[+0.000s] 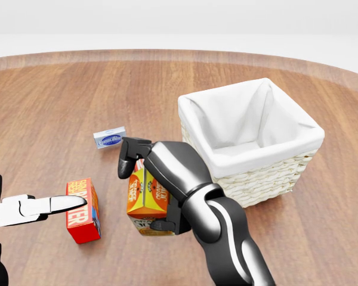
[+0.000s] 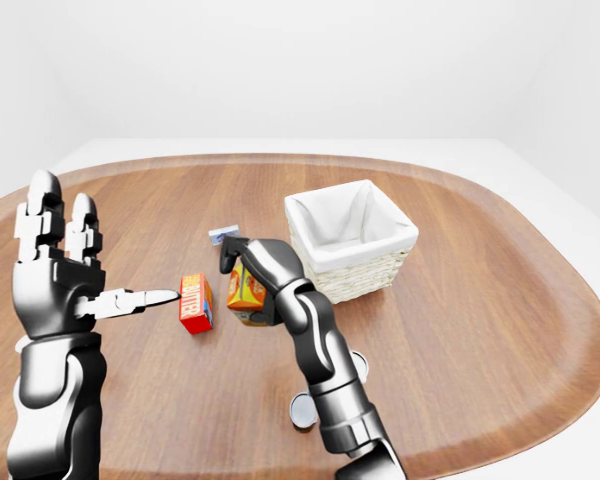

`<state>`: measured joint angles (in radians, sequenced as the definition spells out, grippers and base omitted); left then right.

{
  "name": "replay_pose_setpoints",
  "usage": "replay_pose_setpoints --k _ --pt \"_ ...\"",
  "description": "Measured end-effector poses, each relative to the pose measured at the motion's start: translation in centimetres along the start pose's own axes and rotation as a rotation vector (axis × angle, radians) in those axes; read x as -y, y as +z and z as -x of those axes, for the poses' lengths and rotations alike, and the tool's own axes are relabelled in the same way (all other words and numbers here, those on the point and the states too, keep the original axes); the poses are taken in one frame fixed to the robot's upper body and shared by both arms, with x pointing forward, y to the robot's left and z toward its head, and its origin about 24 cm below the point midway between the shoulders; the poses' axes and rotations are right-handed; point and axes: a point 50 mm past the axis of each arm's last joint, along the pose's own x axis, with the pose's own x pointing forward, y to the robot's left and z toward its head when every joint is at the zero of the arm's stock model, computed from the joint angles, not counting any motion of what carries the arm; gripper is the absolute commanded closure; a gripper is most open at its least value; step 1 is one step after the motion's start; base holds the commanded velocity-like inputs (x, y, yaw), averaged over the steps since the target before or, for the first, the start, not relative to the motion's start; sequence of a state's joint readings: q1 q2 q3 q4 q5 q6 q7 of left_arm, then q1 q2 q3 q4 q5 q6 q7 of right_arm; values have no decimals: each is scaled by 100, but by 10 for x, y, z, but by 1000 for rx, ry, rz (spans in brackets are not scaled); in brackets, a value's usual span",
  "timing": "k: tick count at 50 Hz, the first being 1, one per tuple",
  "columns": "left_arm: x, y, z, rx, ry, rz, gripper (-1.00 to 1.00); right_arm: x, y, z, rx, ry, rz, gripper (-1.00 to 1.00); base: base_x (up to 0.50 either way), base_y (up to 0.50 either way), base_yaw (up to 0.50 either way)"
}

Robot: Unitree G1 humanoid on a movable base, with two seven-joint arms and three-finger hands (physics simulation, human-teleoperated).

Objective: Pick up the orange juice, and put it in the basket.

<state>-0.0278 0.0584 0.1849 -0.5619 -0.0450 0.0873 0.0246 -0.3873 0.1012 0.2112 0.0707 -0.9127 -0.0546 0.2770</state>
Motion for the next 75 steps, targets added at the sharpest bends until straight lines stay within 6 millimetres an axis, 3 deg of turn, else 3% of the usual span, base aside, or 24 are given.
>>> replay_pose_setpoints --k 38,75 --pt "-1 -5 -1 -18 0 0 -100 34 -5 -41 -6 -35 -43 100 0 0 0" --pt "-1 -5 -1 -21 0 0 -100 75 9 -78 15 -69 -45 100 0 0 0"
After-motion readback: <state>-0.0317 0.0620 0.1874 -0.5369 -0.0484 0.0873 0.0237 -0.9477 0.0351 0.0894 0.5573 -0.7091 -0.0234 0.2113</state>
